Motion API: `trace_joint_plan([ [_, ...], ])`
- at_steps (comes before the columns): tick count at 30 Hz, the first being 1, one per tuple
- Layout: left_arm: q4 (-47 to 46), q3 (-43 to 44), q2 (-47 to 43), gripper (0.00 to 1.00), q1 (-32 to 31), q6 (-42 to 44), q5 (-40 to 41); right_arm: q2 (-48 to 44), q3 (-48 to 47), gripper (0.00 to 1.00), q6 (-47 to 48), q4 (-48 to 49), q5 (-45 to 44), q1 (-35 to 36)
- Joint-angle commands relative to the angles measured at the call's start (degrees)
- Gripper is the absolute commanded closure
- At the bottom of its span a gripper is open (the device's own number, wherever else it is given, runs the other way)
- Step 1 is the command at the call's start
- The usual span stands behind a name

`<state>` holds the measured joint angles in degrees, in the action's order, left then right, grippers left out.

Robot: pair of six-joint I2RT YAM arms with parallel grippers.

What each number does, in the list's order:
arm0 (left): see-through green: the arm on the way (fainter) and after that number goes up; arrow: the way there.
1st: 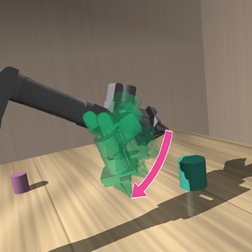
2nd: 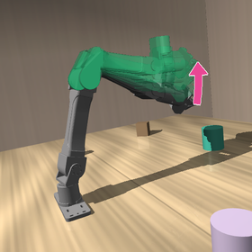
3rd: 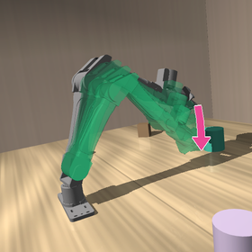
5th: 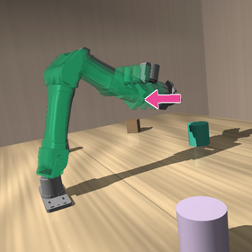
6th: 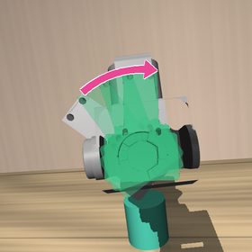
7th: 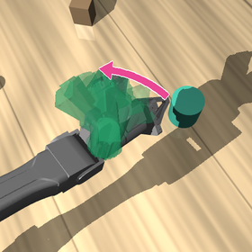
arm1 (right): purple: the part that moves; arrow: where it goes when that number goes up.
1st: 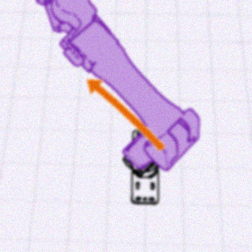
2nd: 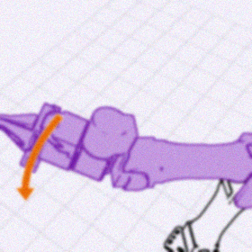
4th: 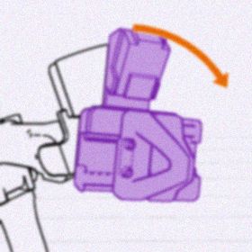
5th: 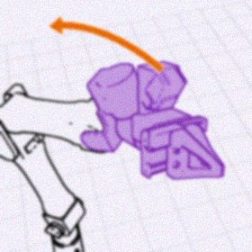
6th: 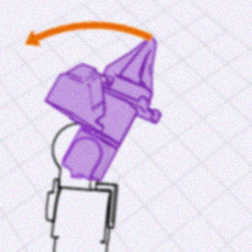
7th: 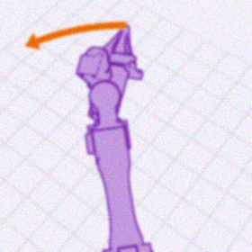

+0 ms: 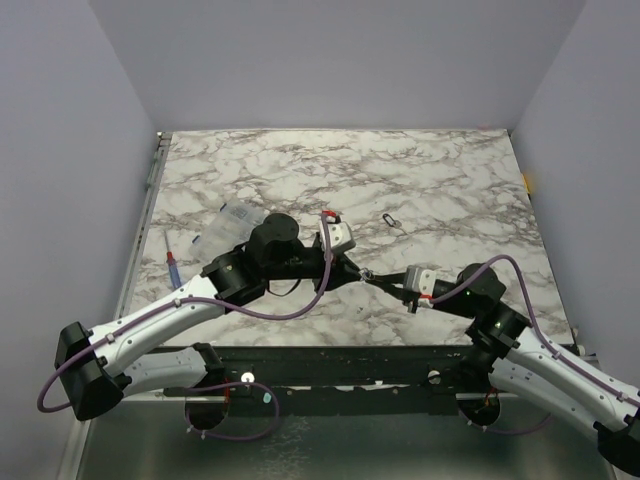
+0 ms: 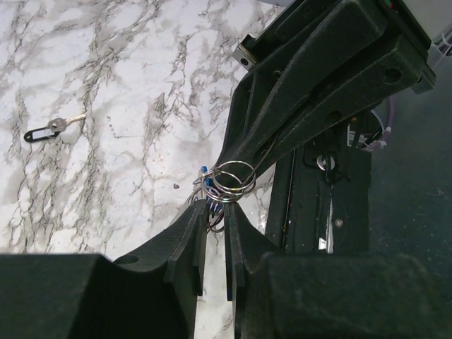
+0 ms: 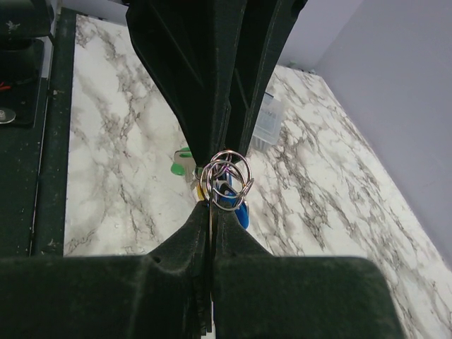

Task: Put the keys on the keyring

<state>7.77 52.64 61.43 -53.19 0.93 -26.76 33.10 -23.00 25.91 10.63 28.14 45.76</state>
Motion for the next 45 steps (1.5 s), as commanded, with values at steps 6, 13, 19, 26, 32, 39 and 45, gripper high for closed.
trace_joint_plan([
  [6, -1.26, 0.70, 0.62, 0.92, -1.00, 1.69, 3.18, -0.87, -0.02, 0.99, -0.69, 3.12, 1.44, 0.25],
  [13, 0.94, 1.25, 0.19, 1.00, -1.87, 11.28, -3.68, -0.49, -1.26, 0.99, 0.20, 0.97, 3.04, 0.20],
  [19, 19.58, 11.89, 7.63, 1.00, -2.12, 22.02, -9.14, -0.09, -3.70, 0.99, 2.33, -1.23, 4.52, 0.24],
  [26, 30.40, 18.47, 12.29, 1.00, -6.61, 31.24, -8.47, 0.14, -7.36, 0.99, 3.30, -6.82, 9.48, 0.21],
  [32, 33.01, 19.48, 13.83, 1.00, -9.82, 35.47, -6.34, -0.59, -9.12, 0.99, -2.62, -5.86, 10.26, 0.22],
  [39, 31.81, 20.44, 14.74, 0.49, -12.64, 35.68, 3.05, 5.87, -15.82, 0.99, -9.76, -12.23, 15.53, 0.21],
  [45, 22.26, 14.76, 6.19, 0.01, -12.79, 32.80, 15.74, 7.45, -15.90, 0.99, -10.59, -14.29, 11.73, 0.18],
])
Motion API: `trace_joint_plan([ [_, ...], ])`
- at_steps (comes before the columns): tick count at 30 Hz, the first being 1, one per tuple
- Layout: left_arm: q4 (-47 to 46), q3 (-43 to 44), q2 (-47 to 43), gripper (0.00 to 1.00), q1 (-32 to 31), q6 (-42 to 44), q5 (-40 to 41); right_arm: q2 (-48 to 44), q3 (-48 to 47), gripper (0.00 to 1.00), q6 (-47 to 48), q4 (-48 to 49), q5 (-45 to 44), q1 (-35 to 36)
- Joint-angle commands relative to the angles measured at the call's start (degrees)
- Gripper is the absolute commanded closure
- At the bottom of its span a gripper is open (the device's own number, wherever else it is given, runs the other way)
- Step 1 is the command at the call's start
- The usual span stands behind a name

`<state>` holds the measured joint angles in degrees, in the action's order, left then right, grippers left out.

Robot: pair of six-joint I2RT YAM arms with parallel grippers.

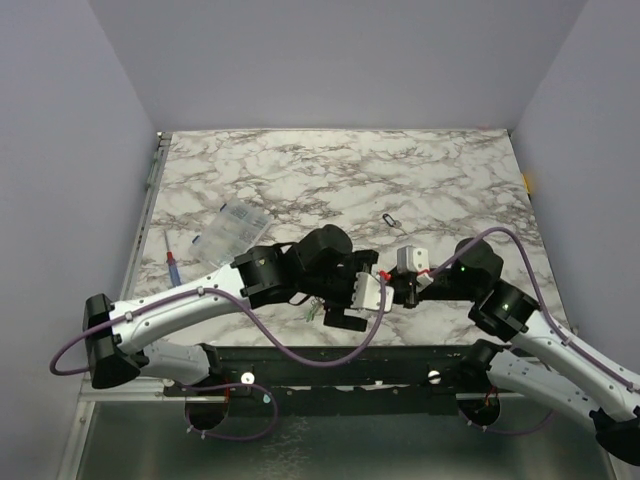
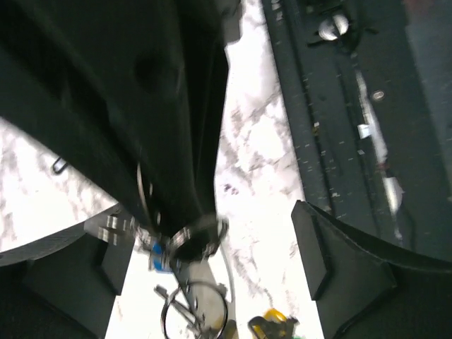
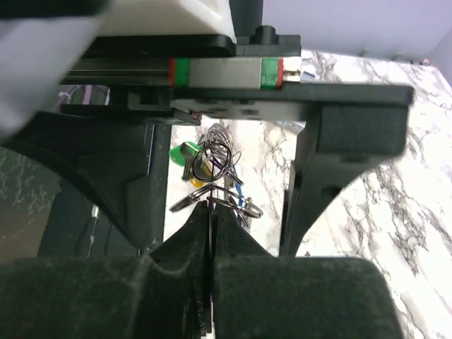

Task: Put the keys on the keyring

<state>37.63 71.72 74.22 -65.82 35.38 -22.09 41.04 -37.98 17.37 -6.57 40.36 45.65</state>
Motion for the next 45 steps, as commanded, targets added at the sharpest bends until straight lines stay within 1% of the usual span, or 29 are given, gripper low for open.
trace_joint_plan([
  [1, -9.66, -5.47, -8.56, 0.01, -0.11, -2.74, 14.08, -0.78, -0.43, 0.99, -2.55, 3.22, -1.87, 0.30],
  [3, -12.01, -6.93, -11.90, 0.01, -0.07, -5.06, 18.73, -1.47, 0.57, 0.99, -3.21, 3.76, -3.85, 0.32],
  [5, -13.74, -8.13, -14.87, 0.01, -0.10, -7.93, 21.21, -1.74, 1.33, 0.99, -3.70, 3.97, -5.70, 0.31],
  [8, -14.99, -9.66, -18.16, 0.01, -0.05, -11.22, 21.70, -1.39, 1.74, 0.99, -5.55, 3.95, -9.23, 0.32],
  [10, -15.45, -10.40, -19.47, 0.01, -0.10, -13.19, 23.92, -0.26, 0.54, 0.99, -6.70, 2.19, -11.03, 0.32],
  [14, -18.31, -13.87, -21.55, 0.02, -0.13, -15.98, 24.70, 2.80, -2.81, 0.99, -8.35, -0.69, -11.68, 0.32],
  [17, -21.11, -15.50, -21.57, 0.06, -0.14, -18.75, 25.35, 4.64, -4.43, 0.99, -10.02, -1.44, -12.48, 0.32],
  [20, -22.66, -16.00, -20.56, 0.12, -0.11, -21.34, 28.51, 5.79, -6.10, 0.99, -11.60, -2.45, -14.48, 0.36],
  [27, -24.26, -16.51, -17.94, 0.26, -0.15, -21.68, 28.35, 6.93, -7.48, 0.99, -13.25, -3.90, -14.33, 0.30],
  [33, -27.97, -19.53, -17.63, 0.32, -0.18, -19.53, 28.26, 8.23, -8.73, 0.99, -13.58, -5.49, -14.09, 0.32],
  [37, -28.41, -19.98, -17.31, 0.38, -0.13, -18.97, 28.36, 8.32, -9.34, 0.99, -13.58, -5.78, -14.62, 0.27],
  [40, -28.34, -20.30, -17.59, 0.39, -0.12, -18.77, 28.27, 8.09, -9.57, 0.99, -13.59, -5.75, -15.17, 0.32],
  [42, -28.21, -20.38, -17.94, 0.37, -0.05, -18.81, 26.89, 7.78, -9.65, 0.99, -13.54, -5.65, -15.49, 0.27],
  [45, -28.20, -20.64, -18.15, 0.38, -0.08, -18.90, 25.11, 7.34, -9.58, 0.99, -12.47, -5.73, -15.14, 0.31],
])
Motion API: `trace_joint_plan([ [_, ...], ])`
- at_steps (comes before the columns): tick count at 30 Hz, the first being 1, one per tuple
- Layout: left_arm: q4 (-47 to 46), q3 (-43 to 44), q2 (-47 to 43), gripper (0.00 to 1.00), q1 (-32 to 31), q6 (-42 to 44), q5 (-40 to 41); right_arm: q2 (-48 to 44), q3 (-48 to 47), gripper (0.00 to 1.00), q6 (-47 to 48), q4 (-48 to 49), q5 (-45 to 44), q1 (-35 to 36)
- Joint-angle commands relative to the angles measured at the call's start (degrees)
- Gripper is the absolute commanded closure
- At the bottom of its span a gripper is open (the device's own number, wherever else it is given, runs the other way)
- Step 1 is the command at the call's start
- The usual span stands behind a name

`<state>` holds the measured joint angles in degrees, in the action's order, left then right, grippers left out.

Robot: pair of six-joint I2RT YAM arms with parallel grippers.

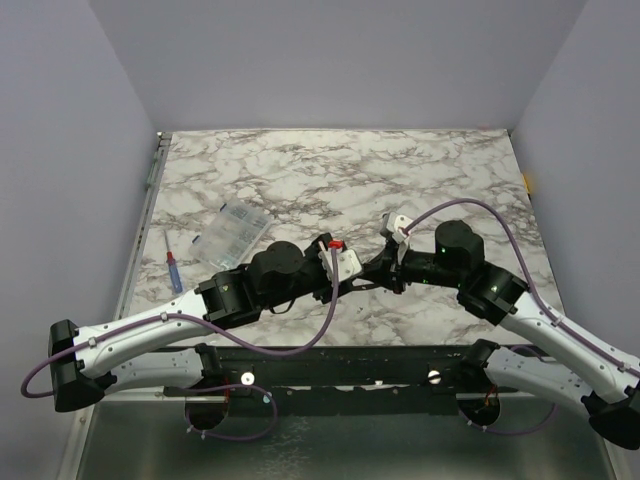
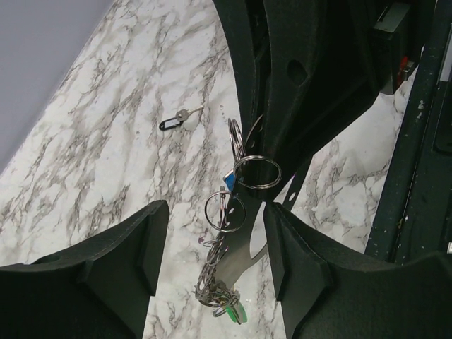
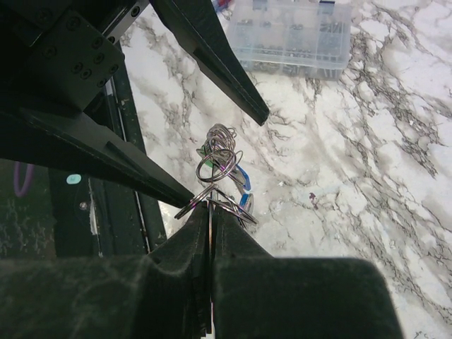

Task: Put the keys on the keyring

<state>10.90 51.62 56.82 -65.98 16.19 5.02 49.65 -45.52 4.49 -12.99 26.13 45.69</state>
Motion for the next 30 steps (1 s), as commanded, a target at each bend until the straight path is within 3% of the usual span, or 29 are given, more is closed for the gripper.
trace_joint_plan([
  [1, -1.52, -0.58, -0.70, 0.41, 0.06, 0.30, -2.29, -1.36, -1.93, 0.99, 0.69, 0.65, -0.84, 0.27],
  [6, -1.41, -0.46, 0.45, 0.50, 0.05, 0.51, -3.71, -1.45, -2.02, 0.99, 1.61, 0.08, -0.47, 0.27],
  [9, -1.33, 0.02, 1.06, 0.73, 0.02, 0.52, -3.92, -1.45, -2.18, 0.99, 1.73, 0.07, -0.24, 0.25],
  [10, -1.37, 0.15, 1.05, 0.75, 0.01, 0.55, -3.84, -1.41, -2.25, 0.99, 1.87, -0.05, -0.20, 0.27],
  [20, -0.90, 0.85, 1.08, 0.70, 0.05, 0.56, -4.23, -2.17, -2.47, 0.99, 2.10, -0.38, 0.00, 0.27],
  [27, -0.88, 0.02, -1.06, 0.81, 0.05, 3.62, -7.17, -2.94, -2.23, 0.99, 2.71, -0.26, 0.14, 0.26],
  [29, -0.89, -0.03, -1.64, 0.74, 0.06, 3.64, -7.21, -3.38, -1.89, 0.99, 3.07, -0.07, 0.18, 0.27],
  [30, -0.80, 0.01, -1.82, 0.63, 0.12, 3.34, -6.96, -3.56, -1.79, 0.99, 3.21, -0.02, 0.21, 0.27],
])
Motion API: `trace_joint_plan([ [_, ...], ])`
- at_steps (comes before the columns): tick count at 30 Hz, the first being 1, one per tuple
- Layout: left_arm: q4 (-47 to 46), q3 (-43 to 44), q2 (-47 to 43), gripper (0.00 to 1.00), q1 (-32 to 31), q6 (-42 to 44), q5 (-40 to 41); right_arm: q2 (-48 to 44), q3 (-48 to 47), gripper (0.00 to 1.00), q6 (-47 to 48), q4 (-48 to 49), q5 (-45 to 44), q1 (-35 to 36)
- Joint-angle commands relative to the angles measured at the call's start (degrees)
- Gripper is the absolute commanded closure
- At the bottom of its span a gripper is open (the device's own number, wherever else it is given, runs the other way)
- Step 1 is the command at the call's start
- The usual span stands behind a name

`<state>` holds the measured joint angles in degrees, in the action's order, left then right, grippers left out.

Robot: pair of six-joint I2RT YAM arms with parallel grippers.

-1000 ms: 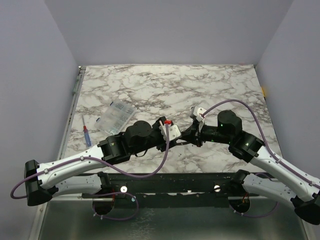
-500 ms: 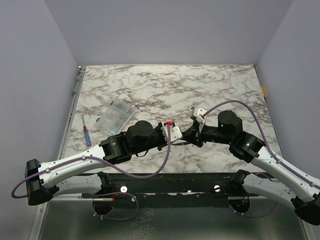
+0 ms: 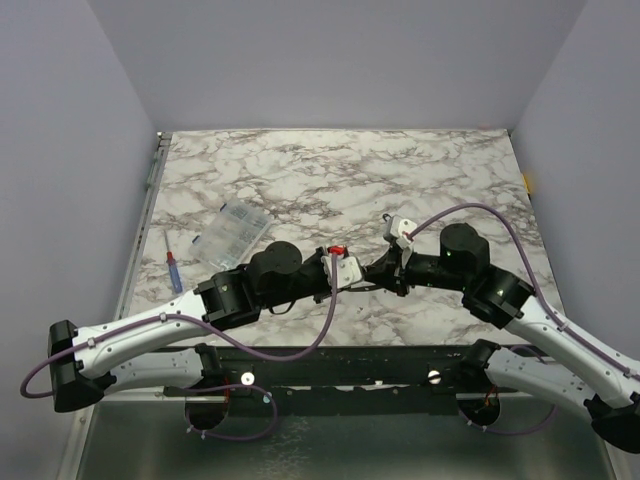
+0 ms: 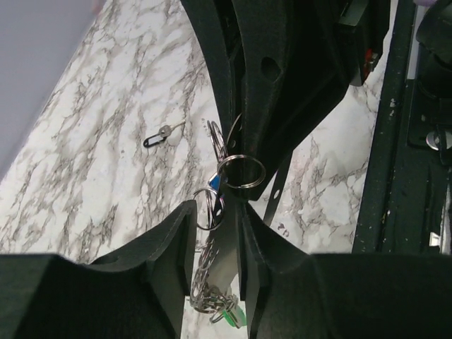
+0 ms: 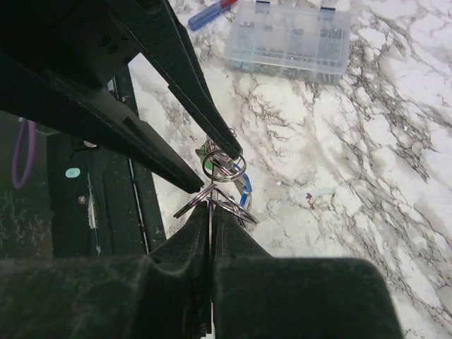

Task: Put the keys on the keyring

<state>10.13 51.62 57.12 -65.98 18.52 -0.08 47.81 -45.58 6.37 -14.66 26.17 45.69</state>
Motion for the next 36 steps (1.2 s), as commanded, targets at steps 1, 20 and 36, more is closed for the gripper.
trace_joint_plan([
  [1, 0.02, 0.09, -2.34, 0.51, 0.07, 0.55, -1.52, -1.81, -1.63, 0.99, 1.44, 1.71, 0.05, 0.27],
  [20, 8.32, 7.45, 1.96, 0.42, 0.60, -2.28, -1.73, -10.85, 7.66, 0.99, 9.33, 8.82, 2.34, 0.27],
  [36, 8.33, 10.25, 6.67, 0.50, 0.65, -0.76, -6.14, -9.83, 7.18, 0.99, 8.83, 7.88, 1.30, 0.32],
])
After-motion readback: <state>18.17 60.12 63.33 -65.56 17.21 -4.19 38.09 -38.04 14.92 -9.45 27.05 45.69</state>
